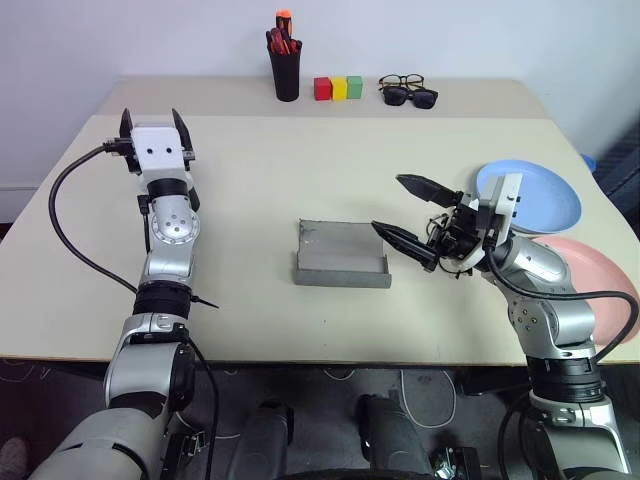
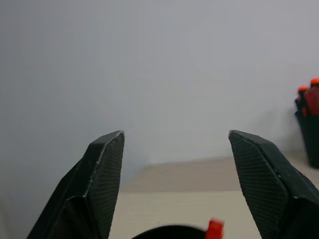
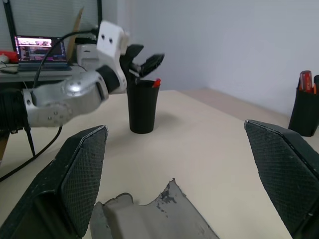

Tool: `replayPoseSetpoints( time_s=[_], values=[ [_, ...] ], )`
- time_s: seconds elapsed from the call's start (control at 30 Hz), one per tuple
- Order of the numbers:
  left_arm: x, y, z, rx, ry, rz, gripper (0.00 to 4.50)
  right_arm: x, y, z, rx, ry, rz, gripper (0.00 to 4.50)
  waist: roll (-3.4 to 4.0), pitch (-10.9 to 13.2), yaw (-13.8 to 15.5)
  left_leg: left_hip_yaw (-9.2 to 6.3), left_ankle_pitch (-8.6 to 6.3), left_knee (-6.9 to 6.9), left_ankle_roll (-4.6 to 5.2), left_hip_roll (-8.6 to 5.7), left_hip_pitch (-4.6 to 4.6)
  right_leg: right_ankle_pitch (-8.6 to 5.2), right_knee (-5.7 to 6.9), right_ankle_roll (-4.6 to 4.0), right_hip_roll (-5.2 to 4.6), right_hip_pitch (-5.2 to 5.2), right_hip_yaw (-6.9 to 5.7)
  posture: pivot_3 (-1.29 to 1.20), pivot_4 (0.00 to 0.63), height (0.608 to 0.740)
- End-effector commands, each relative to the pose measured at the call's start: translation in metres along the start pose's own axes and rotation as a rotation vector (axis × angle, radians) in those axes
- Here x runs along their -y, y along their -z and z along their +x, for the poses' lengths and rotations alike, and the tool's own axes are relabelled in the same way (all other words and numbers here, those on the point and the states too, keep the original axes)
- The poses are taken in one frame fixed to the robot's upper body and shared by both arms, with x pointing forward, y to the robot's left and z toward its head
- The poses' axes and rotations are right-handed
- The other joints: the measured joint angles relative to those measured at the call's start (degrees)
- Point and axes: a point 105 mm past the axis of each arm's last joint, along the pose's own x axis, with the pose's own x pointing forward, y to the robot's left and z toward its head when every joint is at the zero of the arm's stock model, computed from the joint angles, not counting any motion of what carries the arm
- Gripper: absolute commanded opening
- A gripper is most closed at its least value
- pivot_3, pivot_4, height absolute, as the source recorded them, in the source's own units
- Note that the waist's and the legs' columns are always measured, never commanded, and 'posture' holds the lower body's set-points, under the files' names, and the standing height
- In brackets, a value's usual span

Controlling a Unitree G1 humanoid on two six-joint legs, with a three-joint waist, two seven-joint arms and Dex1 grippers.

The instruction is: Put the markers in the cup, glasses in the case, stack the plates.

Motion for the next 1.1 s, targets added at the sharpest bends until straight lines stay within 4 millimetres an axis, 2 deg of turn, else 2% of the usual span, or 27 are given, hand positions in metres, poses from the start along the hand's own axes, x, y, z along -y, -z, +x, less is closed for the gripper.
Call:
replayPoseSetpoints(
  time_s=[0.03, 0.1, 0.17, 0.27, 0.43, 0.5, 0.6, 0.9, 1.0, 1.1],
  values=[
    [0.072, -0.034, 0.001, -0.122, 0.421, -0.187, 3.41, 0.002, -0.015, -0.016, 0.01, 0.055, -0.045, 4.5, 0.0, 0.0, 0.4, -0.01, 0.0, 0.01, 0.0, 0.0, -0.02, 0.0, -0.02, 0.0, 0.0, 0.0, -0.01, 0.0, 0.15, 0.74],
    [0.122, -0.046, -0.029, -0.235, 0.81, -0.256, 3.41, 0.0, -0.015, -0.029, -0.024, 0.089, -0.041, 4.5, 0.0, 0.0, 0.7, -0.01, -0.01, 0.0, 0.01, 0.0, -0.05, -0.01, -0.03, 0.01, 0.0, -0.02, -0.02, 0.0, 0.15, 0.74],
    [0.145, -0.051, -0.062, -0.309, 1.092, -0.248, 3.41, -0.007, -0.011, -0.044, -0.084, 0.115, -0.041, 4.5, 0.02, 0.0, 0.5, 0.0, -0.05, -0.02, 0.07, -0.01, -0.06, -0.04, -0.05, 0.03, 0.0, -0.01, -0.01, 0.0, 0.15, 0.74],
    [0.152, -0.044, -0.107, -0.433, 1.437, -0.205, 3.41, -0.021, -0.004, -0.071, -0.195, 0.145, -0.01, 4.5, 0.09, 0.0, -0.7, 0.02, -0.1, -0.08, 0.17, 0.0, -0.03, -0.07, -0.03, 0.04, 0.0, -0.02, 0.0, 0.0, 0.15, 0.74],
    [0.14, -0.017, -0.148, -0.619, 1.79, -0.043, 3.41, -0.041, 0.001, -0.109, -0.318, 0.227, 0.024, 4.5, 0.21, 0.1, -2.0, 0.09, -0.12, -0.12, 0.21, 0.1, 0.13, -0.22, 0.08, -0.2, 0.07, -0.02, 0.06, 0.0, 0.15, 0.74],
    [0.137, -0.01, -0.151, -0.651, 1.855, 0.021, 3.41, -0.046, 0.002, -0.12, -0.34, 0.271, 0.028, 4.5, 0.21, 0.1, -1.9, 0.09, -0.1, 0.0, 0.23, 0.11, 0.18, -0.36, 0.07, -0.16, 0.08, 0.08, 0.07, 0.0, 0.15, 0.74],
    [0.139, -0.013, -0.15, -0.648, 1.934, 0.044, 3.41, -0.053, 0.003, -0.131, -0.358, 0.332, 0.036, 4.5, 0.09, 0.1, -1.6, 0.1, -0.06, 0.2, 0.29, 0.11, 0.12, -0.3, -0.02, -0.26, 0.07, 0.16, 0.06, 0.0, 0.15, 0.74],
    [0.126, -0.008, -0.165, -0.67, 2.102, 0.102, 3.41, -0.066, 0.014, -0.137, -0.369, 0.407, 0.057, 4.5, 0.12, 0.1, -0.4, 0.1, -0.07, -0.07, 0.34, 0.13, -0.06, -0.26, -0.07, -0.38, 0.06, -0.06, 0.05, 0.0, 0.15, 0.74],
    [0.111, 0.011, -0.166, -0.73, 2.073, 0.175, 3.41, -0.067, 0.015, -0.134, -0.362, 0.366, 0.043, 4.5, 0.12, 0.1, -0.4, 0.1, -0.08, -0.01, 0.36, 0.11, -0.09, -0.29, -0.09, -0.35, 0.05, -0.03, 0.06, 0.0, 0.15, 0.74],
    [0.102, 0.019, -0.169, -0.76, 2.061, 0.198, 2.69, -0.066, 0.015, -0.131, -0.349, 0.341, 0.046, 4.5, 0.13, 0.1, -0.5, 0.1, -0.08, -0.01, 0.36, 0.14, 0.01, -0.39, -0.06, -0.2, 0.06, 0.01, 0.06, 0.0, 0.15, 0.74]
  ],
)
